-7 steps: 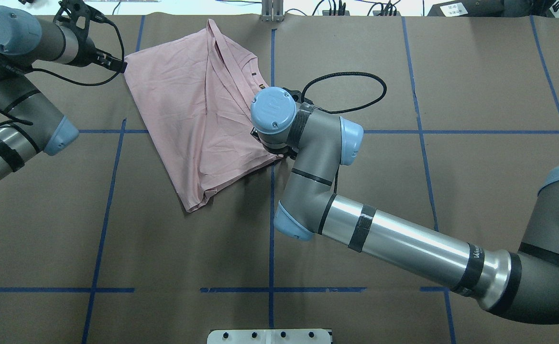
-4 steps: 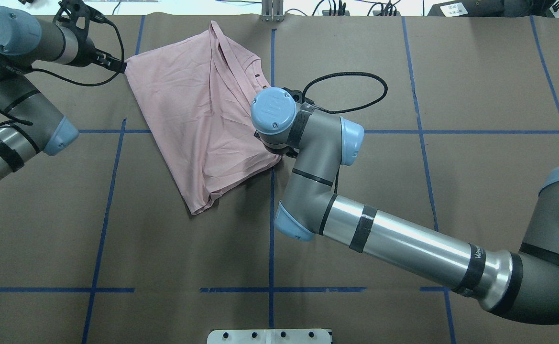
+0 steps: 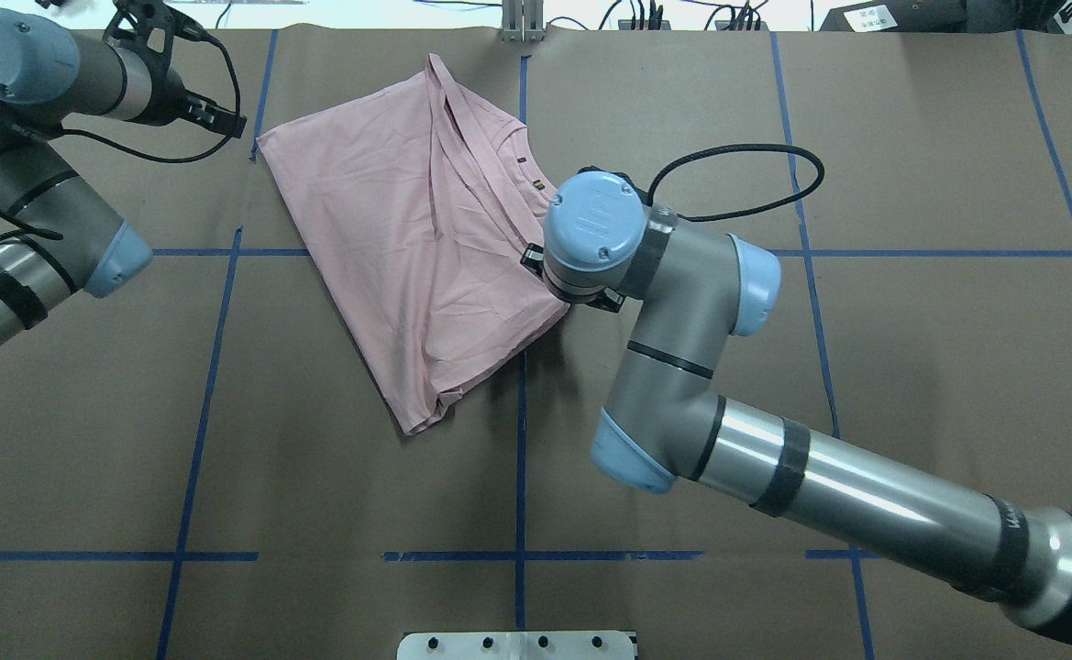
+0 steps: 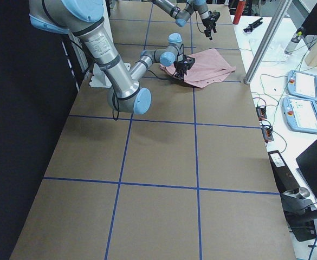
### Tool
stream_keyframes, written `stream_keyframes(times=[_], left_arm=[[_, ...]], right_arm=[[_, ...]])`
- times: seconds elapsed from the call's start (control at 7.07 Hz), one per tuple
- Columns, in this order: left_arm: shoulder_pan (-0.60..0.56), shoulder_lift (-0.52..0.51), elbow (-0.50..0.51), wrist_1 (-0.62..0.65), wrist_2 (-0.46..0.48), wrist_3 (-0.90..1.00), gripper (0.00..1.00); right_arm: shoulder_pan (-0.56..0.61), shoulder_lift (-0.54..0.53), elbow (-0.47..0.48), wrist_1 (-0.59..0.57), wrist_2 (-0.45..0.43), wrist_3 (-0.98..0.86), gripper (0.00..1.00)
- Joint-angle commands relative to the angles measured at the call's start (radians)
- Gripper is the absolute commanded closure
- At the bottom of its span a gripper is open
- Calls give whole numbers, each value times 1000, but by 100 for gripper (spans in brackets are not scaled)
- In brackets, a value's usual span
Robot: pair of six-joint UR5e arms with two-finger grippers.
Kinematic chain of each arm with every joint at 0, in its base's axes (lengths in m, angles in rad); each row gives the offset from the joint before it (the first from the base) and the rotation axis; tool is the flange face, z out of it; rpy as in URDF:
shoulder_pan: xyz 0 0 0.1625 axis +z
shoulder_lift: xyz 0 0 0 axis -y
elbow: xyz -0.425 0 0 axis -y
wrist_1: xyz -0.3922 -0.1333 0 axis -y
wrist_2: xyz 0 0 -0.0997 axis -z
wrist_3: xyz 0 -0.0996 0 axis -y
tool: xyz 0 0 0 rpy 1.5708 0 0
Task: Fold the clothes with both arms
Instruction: 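Move both grippers down to the shirt edge nearest the robot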
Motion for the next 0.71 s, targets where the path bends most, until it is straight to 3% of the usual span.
stream_keyframes(times=[0.0, 0.28, 0.42, 0.57], left_arm=[[0, 1, -22, 3, -1, -2, 0], [2, 16, -70, 33, -48, -11, 0], [5, 39, -146, 81, -67, -78, 0], [21, 56, -264, 178, -81, -173, 0]], right_arm=[[-108, -170, 279, -56, -118, 34, 100], [-277, -226, 378, -64, -296, 198, 100], [-354, -224, 391, -87, -397, 243, 100], [-380, -226, 400, -88, -412, 269, 100]])
